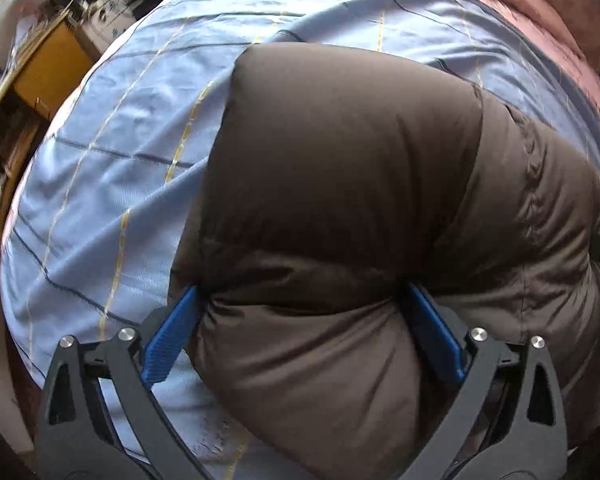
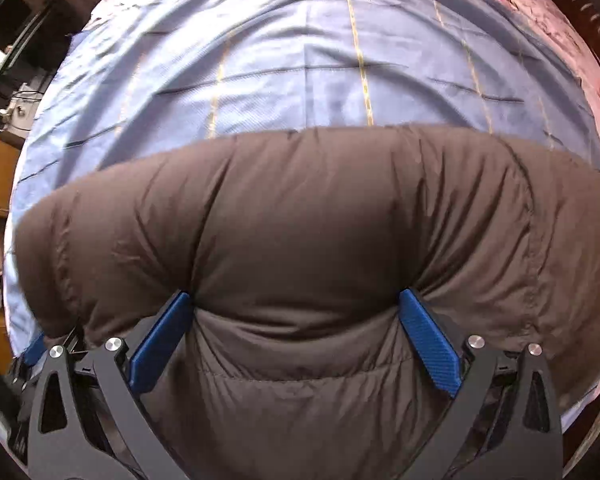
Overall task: Fold large clothes
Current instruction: 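Open both tools and lift them away from the folded jacket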
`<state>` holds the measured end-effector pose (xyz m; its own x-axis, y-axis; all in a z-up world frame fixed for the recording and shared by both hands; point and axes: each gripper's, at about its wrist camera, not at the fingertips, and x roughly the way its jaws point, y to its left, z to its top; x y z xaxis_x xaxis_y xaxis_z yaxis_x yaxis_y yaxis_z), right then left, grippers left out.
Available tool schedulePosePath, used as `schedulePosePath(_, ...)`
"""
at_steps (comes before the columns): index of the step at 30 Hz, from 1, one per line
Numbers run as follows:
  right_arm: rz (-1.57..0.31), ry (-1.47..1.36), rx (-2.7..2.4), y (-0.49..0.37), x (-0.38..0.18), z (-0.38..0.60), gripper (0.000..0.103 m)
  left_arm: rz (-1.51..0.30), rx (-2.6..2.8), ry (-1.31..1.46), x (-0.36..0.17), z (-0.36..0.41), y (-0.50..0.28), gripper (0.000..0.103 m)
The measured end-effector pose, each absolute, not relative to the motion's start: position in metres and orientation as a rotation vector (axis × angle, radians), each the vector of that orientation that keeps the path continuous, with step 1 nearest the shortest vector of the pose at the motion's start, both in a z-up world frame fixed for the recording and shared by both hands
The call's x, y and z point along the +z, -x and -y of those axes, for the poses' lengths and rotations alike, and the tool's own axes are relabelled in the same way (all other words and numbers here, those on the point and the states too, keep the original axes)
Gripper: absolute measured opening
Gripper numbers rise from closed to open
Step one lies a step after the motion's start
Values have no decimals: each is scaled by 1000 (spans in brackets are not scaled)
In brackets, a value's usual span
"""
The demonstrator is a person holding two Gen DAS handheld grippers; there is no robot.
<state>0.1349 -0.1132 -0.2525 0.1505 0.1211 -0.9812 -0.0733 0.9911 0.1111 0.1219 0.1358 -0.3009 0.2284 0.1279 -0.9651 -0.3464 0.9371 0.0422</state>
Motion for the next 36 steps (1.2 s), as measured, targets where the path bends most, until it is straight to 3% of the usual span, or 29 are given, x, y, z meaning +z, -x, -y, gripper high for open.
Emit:
schedulePosePath(3, -1329, -123, 223, -120, -218, 136, 102, -1246, 344, 224, -274, -140, -111, 90)
schedulePosePath(7, -1264, -109, 139, -118, -195, 192, 102, -1054, 214, 232, -215, -123, -100, 92)
schedulePosePath(9, -1294, -172, 44, -124, -206, 237, 102, -1048, 108, 239, -203, -101, -97, 92)
schedulePosePath(12, -1359, -273, 3, -131, -239, 280, 102, -1077, -48, 171, -209, -51, -96, 92)
schedulePosePath(15, -1401, -245, 43, -131, -265, 278, 102, -1197, -100, 56, -250, -3, -105, 91)
schedulePosePath(17, -1392, -221, 41, -127, -248, 273, 102, -1267, -93, 95, -268, 4, -107, 85)
schedulePosePath(22, -1214, -159, -17, -106, -196, 284, 102, -1247, -75, 54, -262, 15, -111, 89)
schedulePosePath(25, -1393, -186, -66, -115, -251, 299, 102, -1291, -53, 76, -279, 14, -117, 95)
schedulePosePath(27, -1376, -194, -101, -112, -260, 298, 102, -1265, -50, 69, -272, 15, -117, 95)
schedulePosePath(32, -1204, -100, -30, -85, -179, 251, 102, -1131, 67, -106, -211, 14, -102, 95)
schedulePosePath(36, -1025, -26, 24, -44, -73, 210, 102, -939, 14, -29, -103, 10, -68, 101)
